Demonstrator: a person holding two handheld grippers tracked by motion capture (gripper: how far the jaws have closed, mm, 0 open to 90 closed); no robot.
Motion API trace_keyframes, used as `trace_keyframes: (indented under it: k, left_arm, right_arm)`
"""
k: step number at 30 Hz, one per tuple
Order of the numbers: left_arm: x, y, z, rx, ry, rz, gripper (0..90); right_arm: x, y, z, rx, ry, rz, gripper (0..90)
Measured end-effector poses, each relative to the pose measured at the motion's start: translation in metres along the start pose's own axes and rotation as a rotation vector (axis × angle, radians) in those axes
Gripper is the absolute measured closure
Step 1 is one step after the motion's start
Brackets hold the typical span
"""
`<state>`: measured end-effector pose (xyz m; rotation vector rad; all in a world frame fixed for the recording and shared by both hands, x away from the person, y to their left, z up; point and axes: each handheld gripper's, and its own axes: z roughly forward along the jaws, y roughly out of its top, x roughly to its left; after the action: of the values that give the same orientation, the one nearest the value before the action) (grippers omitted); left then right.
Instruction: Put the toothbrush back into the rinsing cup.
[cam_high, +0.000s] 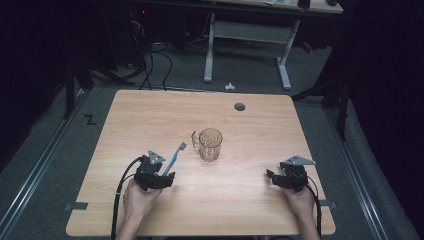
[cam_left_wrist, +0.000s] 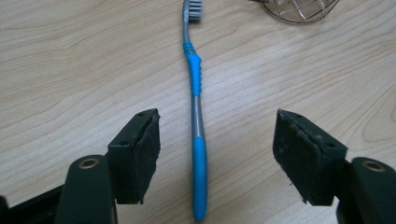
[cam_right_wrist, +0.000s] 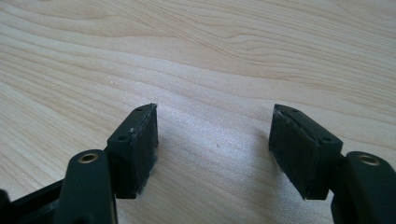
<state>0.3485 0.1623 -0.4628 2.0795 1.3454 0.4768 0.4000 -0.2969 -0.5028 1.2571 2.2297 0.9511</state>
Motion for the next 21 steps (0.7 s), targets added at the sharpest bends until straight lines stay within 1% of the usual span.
trace_keyframes:
  k: [2, 4, 5, 6, 7, 8, 11, 14, 17, 19, 21]
  left_arm:
    - [0.001, 0.002, 0.002, 0.009, -0.011, -0.007, 34.1]
    - [0.000, 0.005, 0.004, 0.027, -0.010, 0.003, 34.3]
    - [0.000, 0.005, 0.004, 0.027, -0.010, 0.003, 34.9]
    - [0.000, 0.008, 0.005, 0.042, -0.015, 0.014, 35.9]
    - [0.000, 0.008, 0.005, 0.042, -0.015, 0.014, 37.3]
    - [0.000, 0.012, 0.007, 0.061, -0.016, 0.018, 38.0]
    - [0.000, 0.014, 0.009, 0.067, -0.017, 0.015, 39.4]
    - [-0.001, 0.019, 0.013, 0.088, -0.019, 0.027, 39.7]
    - [-0.002, 0.023, 0.014, 0.093, -0.015, 0.038, 40.1]
    - [-0.002, 0.025, 0.015, 0.090, -0.017, 0.033, 40.6]
    - [-0.001, 0.028, 0.017, 0.099, -0.015, 0.036, 41.5]
  right_arm:
    - [0.000, 0.000, 0.000, 0.000, 0.000, 0.000, 33.4]
    - [0.000, 0.000, 0.000, 0.000, 0.000, -0.001, 33.4]
    - [0.000, 0.000, 0.000, 0.000, 0.000, -0.001, 33.4]
    - [0.000, 0.000, 0.000, 0.000, 0.000, -0.001, 33.4]
    - [0.000, 0.000, 0.000, 0.000, 0.000, 0.000, 33.4]
    - [0.000, 0.000, 0.000, 0.000, 0.000, -0.001, 33.4]
    - [0.000, 0.000, 0.000, 0.000, 0.000, 0.000, 33.4]
    - [0.000, 0.000, 0.000, 0.001, 0.001, -0.002, 33.4]
    - [0.000, 0.000, 0.000, 0.001, 0.002, -0.002, 33.4]
    - [0.000, 0.000, 0.000, 0.001, 0.002, -0.001, 33.4]
    - [0.000, 0.000, 0.000, 0.002, 0.003, -0.002, 33.4]
